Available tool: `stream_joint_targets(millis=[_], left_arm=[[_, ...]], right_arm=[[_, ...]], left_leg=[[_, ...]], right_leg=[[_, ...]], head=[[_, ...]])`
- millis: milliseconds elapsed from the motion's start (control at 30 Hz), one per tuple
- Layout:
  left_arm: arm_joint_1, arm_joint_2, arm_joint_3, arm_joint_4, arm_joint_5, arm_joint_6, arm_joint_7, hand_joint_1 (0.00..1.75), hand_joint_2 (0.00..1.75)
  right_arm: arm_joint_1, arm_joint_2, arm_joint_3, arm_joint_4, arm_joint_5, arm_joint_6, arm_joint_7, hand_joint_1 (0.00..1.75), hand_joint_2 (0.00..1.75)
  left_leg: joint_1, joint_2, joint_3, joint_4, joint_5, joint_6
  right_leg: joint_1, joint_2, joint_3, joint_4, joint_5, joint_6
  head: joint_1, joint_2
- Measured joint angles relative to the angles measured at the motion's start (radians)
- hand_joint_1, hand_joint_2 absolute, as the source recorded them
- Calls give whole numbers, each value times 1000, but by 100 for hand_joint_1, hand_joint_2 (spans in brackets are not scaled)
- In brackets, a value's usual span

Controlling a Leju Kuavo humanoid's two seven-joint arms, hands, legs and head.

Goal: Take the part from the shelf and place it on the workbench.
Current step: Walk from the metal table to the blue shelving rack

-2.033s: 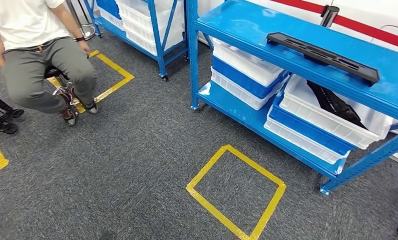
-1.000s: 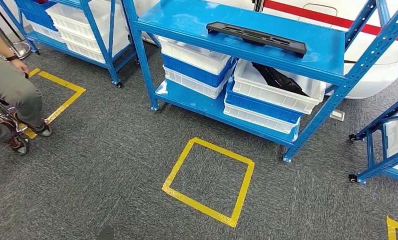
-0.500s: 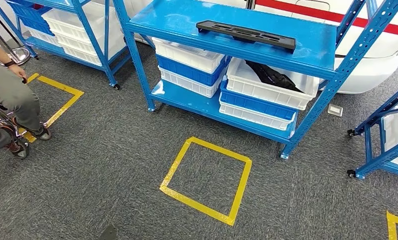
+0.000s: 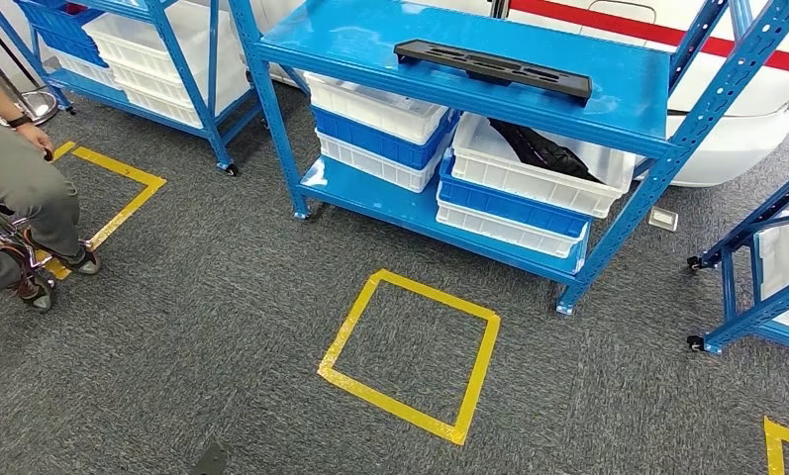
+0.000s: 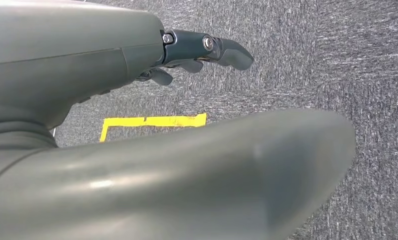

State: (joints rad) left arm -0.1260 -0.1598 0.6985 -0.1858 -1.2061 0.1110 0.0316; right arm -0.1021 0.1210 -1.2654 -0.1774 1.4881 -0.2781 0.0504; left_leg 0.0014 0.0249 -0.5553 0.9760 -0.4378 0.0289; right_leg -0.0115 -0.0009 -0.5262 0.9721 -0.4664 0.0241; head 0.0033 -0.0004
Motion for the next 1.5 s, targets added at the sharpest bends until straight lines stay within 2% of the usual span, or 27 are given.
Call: stream_joint_targets(millis=[200, 267, 333, 400, 467, 500, 533, 567, 633, 667, 700, 733, 800, 867, 900, 967, 1000, 1033, 1067, 1133, 1167, 1200, 1267, 1333, 1367, 1433, 1500], left_arm=[[0, 0, 0, 0, 1, 2, 0, 0, 0], [-1, 1, 0, 0, 3, -7, -3, 0, 0], [-2, 0, 0, 0, 5, -16, -7, 0, 0], [-3, -1, 0, 0, 5, -15, -8, 0, 0], [-4, -2, 1, 0, 7, -14, -7, 0, 0], [-3, -2, 1, 0, 9, -14, -7, 0, 0], [-3, -3, 2, 0, 11, -15, -7, 0, 0], [-3, -4, 2, 0, 13, -15, -8, 0, 0], [-2, -3, 3, 0, 14, -16, -8, 0, 0], [-2, -2, 3, 0, 14, -16, -8, 0, 0], [-2, -1, 3, 0, 14, -15, -8, 0, 0], [-2, 0, 3, 0, 14, -15, -8, 0, 0], [-2, -2, 3, 0, 13, -15, -9, 0, 0], [-3, -3, 3, 0, 12, -12, -9, 0, 0], [-3, -3, 3, 0, 12, -10, -9, 0, 0], [-3, -2, 3, 0, 11, -6, -9, 0, 0], [-2, -1, 3, 0, 10, -6, -9, 0, 0], [-1, -1, 3, 0, 9, -6, -9, 0, 0], [-1, -1, 3, 0, 8, -5, -9, 0, 0], [-1, 0, 3, 0, 5, -5, -9, 0, 0], [-1, 0, 3, 0, 5, -4, -9, 0, 0], [-2, 0, 3, 0, 4, -4, -9, 0, 0], [-3, 0, 3, 1, 4, -4, -9, 0, 0], [-2, -1, 3, 1, 4, -4, -8, 0, 0], [-2, -1, 4, 0, 4, -5, -8, 0, 0], [-2, -1, 4, 0, 3, -5, -8, 0, 0], [-2, 0, 4, 0, 3, -6, -7, 0, 0]], right_arm=[[0, 0, 0, 0, 0, 0, 0, 0, 0], [0, 3, 0, 0, 0, 0, 0, 0, 0], [-1, 3, 1, 0, 0, 0, 0, 0, 0], [-1, 2, 1, 0, 0, 0, 0, 0, 0], [0, 1, 1, 0, 0, 0, 0, 0, 0], [1, 0, 1, 0, 0, 0, 0, 0, 0], [3, -1, 2, 0, 0, 0, 0, 0, 0], [3, -3, 2, 0, 0, 0, 0, 0, 0], [4, -4, 2, 0, 0, 1, 0, 0, 0], [4, -3, 3, 0, 0, 1, 0, 0, 0], [4, -3, 4, 0, 0, 2, 0, 0, 0], [5, -3, 5, 0, 0, 2, 0, 0, 0], [5, -5, 7, 0, 0, 3, 0, 0, 0], [5, -6, 8, 0, -1, 3, 0, 0, 0], [5, -6, 9, 0, -1, 3, 0, 0, 0], [4, -5, 10, 0, -1, 3, -1, 0, 0], [4, -5, 10, 0, -2, 3, -2, 0, 0], [4, -5, 10, 0, -3, 3, -2, 0, 0], [5, -4, 10, 0, -4, 3, -3, 0, 0], [4, -4, 10, 0, -4, 3, -3, 0, 0], [3, -4, 10, 0, -4, 3, -3, 0, 0], [3, -5, 10, 0, -4, 3, -3, 0, 0], [2, -6, 10, 0, -4, 3, -3, 0, 0], [2, -4, 10, 0, -5, 3, -4, 0, 0], [1, -3, 10, 0, -5, 3, -4, 0, 0], [0, -3, 11, 0, -6, 3, -4, 0, 0], [1, -4, 12, 0, -6, 3, -4, 0, 0]], left_leg=[[-3, 0, -1, 1, 0, 0], [-6, 0, 0, -2, 0, 10], [0, 2, 12, -29, 13, 28], [8, 5, 24, -55, 28, 39], [9, 7, 22, -57, 29, 40], [10, 6, 21, -56, 29, 38], [12, 6, 21, -55, 28, 34], [17, 6, 21, -52, 26, 26], [27, 5, 19, -36, 15, 4], [31, 6, 16, -24, 7, -8], [32, 6, 14, -16, 3, -19], [33, 6, 12, -14, 2, -27], [41, 5, 12, -21, 7, -41], [46, -2, 1, 8, -15, -49], [47, -8, -19, 54, -43, -50], [47, -18, -90, 199, -108, -52], [47, -21, -125, 260, -126, -52], [47, -22, -146, 289, -125, -52], [48, -22, -146, 275, -101, -51], [50, -23, -92, 151, -25, -51], [48, -26, -60, 86, -1, -51], [46, -28, -39, 43, 9, -50], [35, -31, -30, 22, -1, -41], [26, -30, -28, 19, -2, -20], [22, -29, -25, 16, -1, -8], [17, -25, -20, 12, -2, 12], [8, -23, -17, 12, -7, 23]], right_leg=[[-4, 0, 0, -1, 1, 1], [-11, -1, 5, -10, 6, 9], [-12, -1, 2, -9, 4, 15], [-9, 0, -35, 67, -35, 7], [-13, 1, -104, 205, -93, 1], [-18, 1, -130, 257, -108, 6], [-23, 1, -139, 274, -108, 16], [-29, 0, -126, 244, -89, 30], [-41, -5, -59, 110, -34, 61], [-43, -4, -30, 52, -15, 67], [-42, -4, -14, 20, -6, 63], [-36, -2, -9, 11, -5, 54], [-28, 3, -7, 4, 2, 30], [-30, 6, -1, -3, 4, 11], [-34, 7, 4, -5, 2, 3], [-33, 8, 8, -5, -2, -5], [-32, 9, 9, -5, -4, -7], [-32, 10, 11, -5, -6, -9], [-33, 12, 15, -5, -9, -9], [-35, 18, 26, -5, -18, -3], [-33, 21, 29, -4, -24, 5], [-30, 23, 29, -4, -28, 13], [-23, 24, 25, -7, -32, 29], [-25, 22, 25, -6, -36, 43], [-26, 18, 18, 13, -47, 45], [-27, 11, -34, 123, -98, 35], [-23, 10, -117, 269, -150, 28]], head=[[0, 0], [-1, 0], [-1, 0], [3, 0], [7, 0], [8, 0], [8, 0], [8, 0], [9, 0], [10, 0], [8, 0], [3, 0], [-6, 0], [-9, 0], [-12, 0], [-17, 0], [-17, 0], [-17, 0], [-17, 0], [-18, 0], [-19, 0], [-20, 0], [-21, 0], [-20, 0], [-19, 0], [-17, 0], [-15, 0]])
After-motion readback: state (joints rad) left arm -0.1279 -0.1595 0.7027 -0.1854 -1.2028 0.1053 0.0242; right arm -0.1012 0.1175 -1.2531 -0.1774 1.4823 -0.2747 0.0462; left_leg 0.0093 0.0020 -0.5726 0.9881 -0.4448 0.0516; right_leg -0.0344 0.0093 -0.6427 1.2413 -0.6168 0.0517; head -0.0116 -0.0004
